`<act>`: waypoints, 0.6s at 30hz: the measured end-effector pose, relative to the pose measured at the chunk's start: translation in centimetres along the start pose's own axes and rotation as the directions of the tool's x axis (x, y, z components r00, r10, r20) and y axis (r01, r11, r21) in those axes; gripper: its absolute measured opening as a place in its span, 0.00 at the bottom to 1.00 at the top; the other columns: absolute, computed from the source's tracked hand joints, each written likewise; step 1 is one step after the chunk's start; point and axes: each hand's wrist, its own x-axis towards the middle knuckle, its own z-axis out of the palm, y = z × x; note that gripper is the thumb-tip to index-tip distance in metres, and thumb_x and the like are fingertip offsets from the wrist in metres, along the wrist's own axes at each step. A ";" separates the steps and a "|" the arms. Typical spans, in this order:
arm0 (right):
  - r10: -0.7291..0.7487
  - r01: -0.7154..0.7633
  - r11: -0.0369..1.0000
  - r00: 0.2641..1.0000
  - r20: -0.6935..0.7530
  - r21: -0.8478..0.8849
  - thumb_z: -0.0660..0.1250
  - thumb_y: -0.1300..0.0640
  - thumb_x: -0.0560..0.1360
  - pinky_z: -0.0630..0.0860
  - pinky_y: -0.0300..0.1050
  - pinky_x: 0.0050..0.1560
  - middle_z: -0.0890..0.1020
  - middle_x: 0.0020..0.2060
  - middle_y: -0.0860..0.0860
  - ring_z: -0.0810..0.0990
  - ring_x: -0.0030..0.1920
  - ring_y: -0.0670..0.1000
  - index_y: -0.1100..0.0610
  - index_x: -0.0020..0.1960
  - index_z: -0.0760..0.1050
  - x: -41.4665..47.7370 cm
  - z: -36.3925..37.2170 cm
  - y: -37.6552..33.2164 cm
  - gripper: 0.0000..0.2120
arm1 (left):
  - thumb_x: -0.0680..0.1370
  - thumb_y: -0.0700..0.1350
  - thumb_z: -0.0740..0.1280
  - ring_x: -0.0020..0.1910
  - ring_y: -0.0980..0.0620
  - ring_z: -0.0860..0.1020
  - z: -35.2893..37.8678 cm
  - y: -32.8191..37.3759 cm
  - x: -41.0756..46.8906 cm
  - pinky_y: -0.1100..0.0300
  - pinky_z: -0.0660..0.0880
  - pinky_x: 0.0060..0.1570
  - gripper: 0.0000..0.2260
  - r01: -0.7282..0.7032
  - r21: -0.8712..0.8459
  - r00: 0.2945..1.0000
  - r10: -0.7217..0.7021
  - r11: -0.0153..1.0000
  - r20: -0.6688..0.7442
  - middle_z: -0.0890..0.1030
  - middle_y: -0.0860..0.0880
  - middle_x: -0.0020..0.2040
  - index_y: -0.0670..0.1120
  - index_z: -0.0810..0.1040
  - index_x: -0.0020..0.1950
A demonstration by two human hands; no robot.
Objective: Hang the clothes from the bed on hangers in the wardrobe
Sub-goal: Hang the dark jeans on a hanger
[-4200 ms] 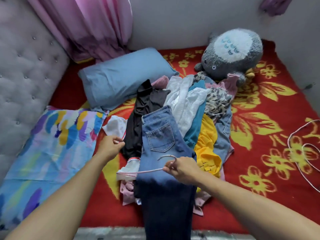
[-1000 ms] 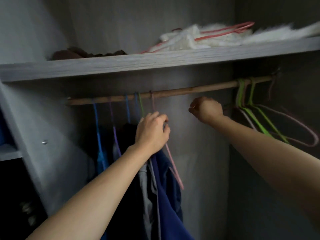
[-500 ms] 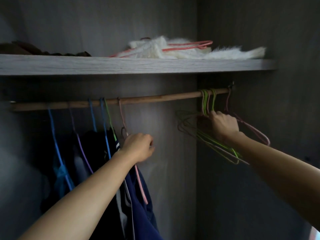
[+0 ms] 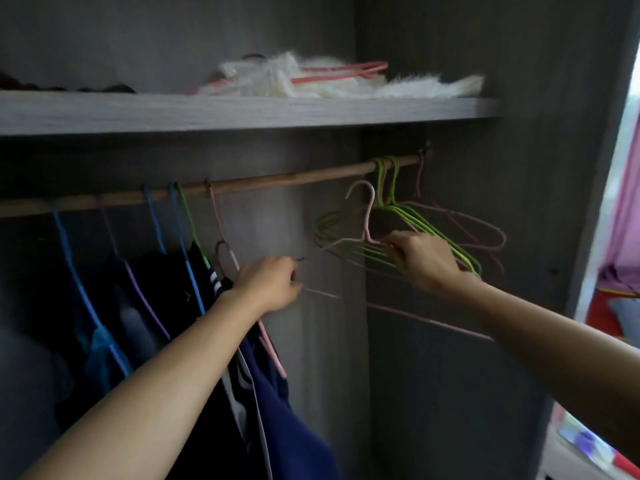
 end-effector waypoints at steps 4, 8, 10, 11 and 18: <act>0.088 -0.089 0.996 0.991 0.099 0.005 0.59 0.50 0.79 0.68 0.48 0.39 0.82 0.52 0.50 0.79 0.52 0.59 0.49 0.54 0.76 -7.8 0.5 2.6 0.08 | 0.76 0.54 0.66 0.54 0.41 0.78 1.0 3.7 0.9 0.50 0.76 0.52 0.10 -0.095 -0.088 0.995 0.097 0.992 0.021 0.80 0.42 0.55 0.50 0.78 0.51; 0.189 -0.163 0.978 0.958 0.214 -0.134 0.59 0.47 0.77 0.68 0.46 0.37 0.81 0.47 0.49 0.80 0.49 0.58 0.51 0.51 0.75 -15.7 -0.7 6.7 0.10 | 0.74 0.55 0.67 0.51 0.41 0.79 3.4 9.6 0.1 0.51 0.77 0.50 0.10 -0.182 -0.125 0.976 0.194 0.975 0.099 0.81 0.46 0.52 0.51 0.79 0.50; 0.239 -0.209 0.967 0.940 0.245 -0.143 0.54 0.41 0.74 0.74 0.48 0.37 0.82 0.44 0.50 0.81 0.46 0.58 0.52 0.48 0.76 -19.8 -2.0 9.2 0.18 | 0.75 0.55 0.66 0.52 0.43 0.79 4.8 13.1 -0.4 0.55 0.75 0.49 0.11 -0.233 -0.113 0.955 0.249 0.966 0.160 0.81 0.47 0.52 0.51 0.79 0.52; 0.263 -0.233 0.962 0.932 0.250 -0.145 0.53 0.41 0.73 0.75 0.48 0.36 0.82 0.43 0.50 0.82 0.45 0.58 0.52 0.47 0.76 -21.9 -2.7 10.7 0.19 | 0.76 0.55 0.66 0.53 0.44 0.79 5.4 15.2 -0.8 0.56 0.73 0.48 0.11 -0.256 -0.102 0.945 0.272 0.961 0.184 0.80 0.48 0.52 0.52 0.79 0.53; 0.551 -0.474 0.826 0.794 0.256 -0.305 0.60 0.37 0.77 0.70 0.45 0.38 0.85 0.45 0.52 0.82 0.49 0.57 0.44 0.54 0.80 -37.2 -11.9 21.9 0.16 | 0.77 0.56 0.64 0.54 0.49 0.78 10.1 33.6 -4.4 0.53 0.74 0.52 0.11 -0.407 -0.208 0.827 0.456 0.889 0.330 0.79 0.50 0.54 0.53 0.77 0.56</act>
